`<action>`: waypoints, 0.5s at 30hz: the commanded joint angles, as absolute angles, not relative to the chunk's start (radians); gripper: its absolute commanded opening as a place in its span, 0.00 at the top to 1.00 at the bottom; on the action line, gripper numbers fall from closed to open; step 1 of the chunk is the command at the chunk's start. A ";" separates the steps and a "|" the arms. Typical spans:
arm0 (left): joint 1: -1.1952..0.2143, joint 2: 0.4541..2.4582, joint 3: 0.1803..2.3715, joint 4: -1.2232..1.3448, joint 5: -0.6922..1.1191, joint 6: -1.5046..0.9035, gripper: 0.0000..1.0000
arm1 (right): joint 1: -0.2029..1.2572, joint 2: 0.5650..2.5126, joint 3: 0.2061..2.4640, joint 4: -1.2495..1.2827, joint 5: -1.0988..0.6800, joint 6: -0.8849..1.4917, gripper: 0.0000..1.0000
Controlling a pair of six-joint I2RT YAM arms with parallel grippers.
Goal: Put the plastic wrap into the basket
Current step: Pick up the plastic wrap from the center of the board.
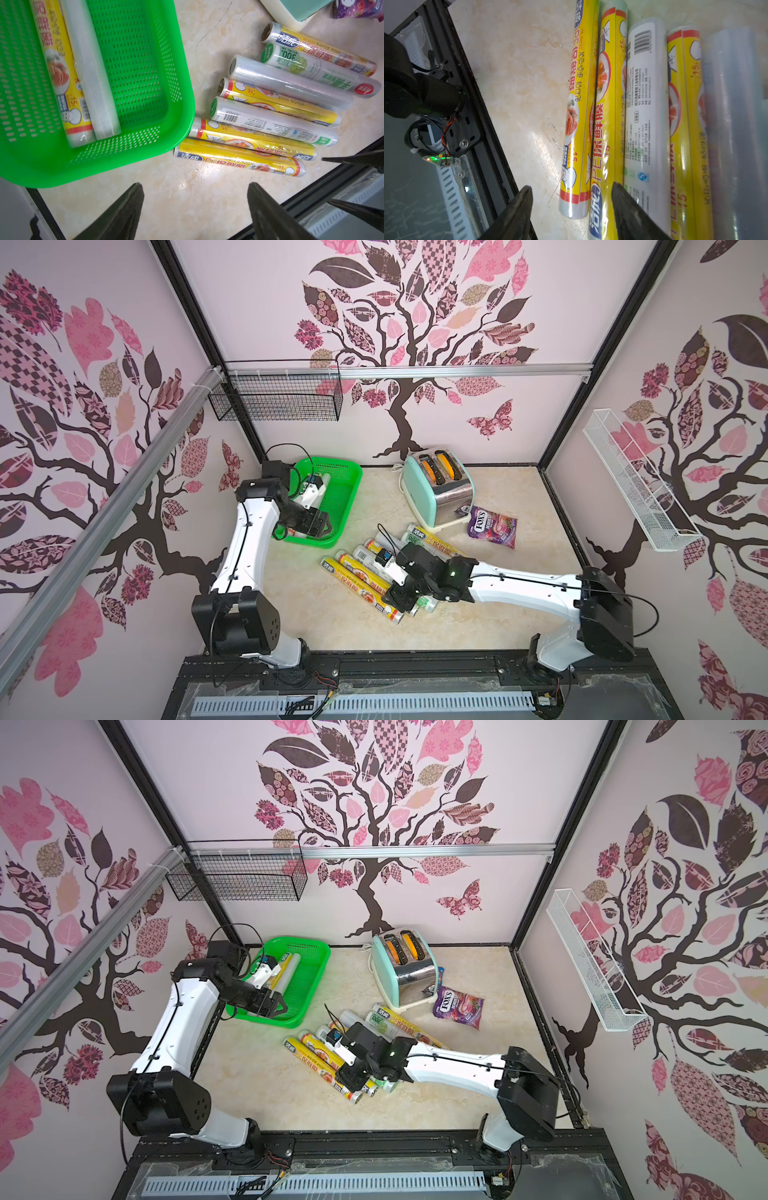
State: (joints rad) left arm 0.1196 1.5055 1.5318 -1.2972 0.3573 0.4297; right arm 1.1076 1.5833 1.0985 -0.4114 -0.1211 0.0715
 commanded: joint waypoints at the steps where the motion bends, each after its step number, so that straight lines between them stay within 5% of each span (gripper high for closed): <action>1: 0.173 1.470 1.513 -1.366 0.454 0.402 0.17 | 1.130 1.640 1.153 -0.437 -0.131 0.180 0.41; 15: 0.233 1.325 1.343 -1.319 0.462 0.453 0.16 | 1.160 1.918 1.386 -0.611 -0.066 0.257 0.44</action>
State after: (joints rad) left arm 0.2287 1.3457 1.3689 -1.3388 0.4488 0.4362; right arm 1.1545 1.8858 1.3430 -0.5423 -0.0959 0.2375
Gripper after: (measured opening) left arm 0.838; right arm 0.556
